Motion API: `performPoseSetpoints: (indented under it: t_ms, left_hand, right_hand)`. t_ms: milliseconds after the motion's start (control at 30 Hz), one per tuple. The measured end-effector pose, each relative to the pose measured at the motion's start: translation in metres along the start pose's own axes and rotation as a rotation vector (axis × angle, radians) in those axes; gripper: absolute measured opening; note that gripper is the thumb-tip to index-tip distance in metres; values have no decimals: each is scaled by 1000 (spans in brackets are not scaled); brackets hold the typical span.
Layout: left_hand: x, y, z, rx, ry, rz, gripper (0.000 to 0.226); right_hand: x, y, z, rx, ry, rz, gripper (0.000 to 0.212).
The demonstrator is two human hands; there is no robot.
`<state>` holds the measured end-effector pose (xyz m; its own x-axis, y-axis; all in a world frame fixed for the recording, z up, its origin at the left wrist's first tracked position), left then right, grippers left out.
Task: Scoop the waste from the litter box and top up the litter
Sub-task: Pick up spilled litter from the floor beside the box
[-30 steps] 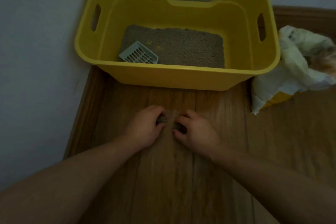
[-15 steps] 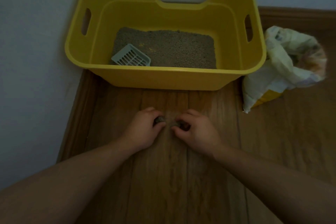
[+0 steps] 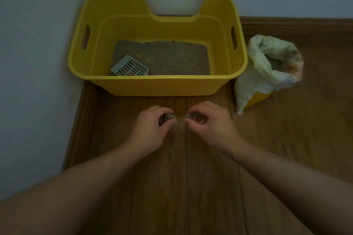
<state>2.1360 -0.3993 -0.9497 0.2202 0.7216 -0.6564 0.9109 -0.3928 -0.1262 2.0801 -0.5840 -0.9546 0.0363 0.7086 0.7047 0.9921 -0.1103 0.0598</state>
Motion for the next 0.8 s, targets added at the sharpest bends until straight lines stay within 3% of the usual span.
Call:
performPoseSetpoints:
  t_ms: [367, 800]
  left_hand:
    - [-165, -52, -135, -73, -37, 48, 29]
    - [-473, -73, -362, -131, -60, 339, 21]
  right_hand:
    - [137, -25, -165, -172, 60, 78, 19]
    - [344, -46, -468, -426, 132, 163, 15]
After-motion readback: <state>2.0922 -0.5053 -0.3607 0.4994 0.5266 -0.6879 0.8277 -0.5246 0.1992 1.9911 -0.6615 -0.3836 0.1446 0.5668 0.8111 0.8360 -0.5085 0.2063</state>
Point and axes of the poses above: each hand's wrist, its own y-axis towards the middle knuckle, its own z-axis out of the palm, x = y × z, the point moved 1 cm from there along y, towards the middle knuckle, and after that the axes turned 3 degrees about -x, right-handed, at the moved point
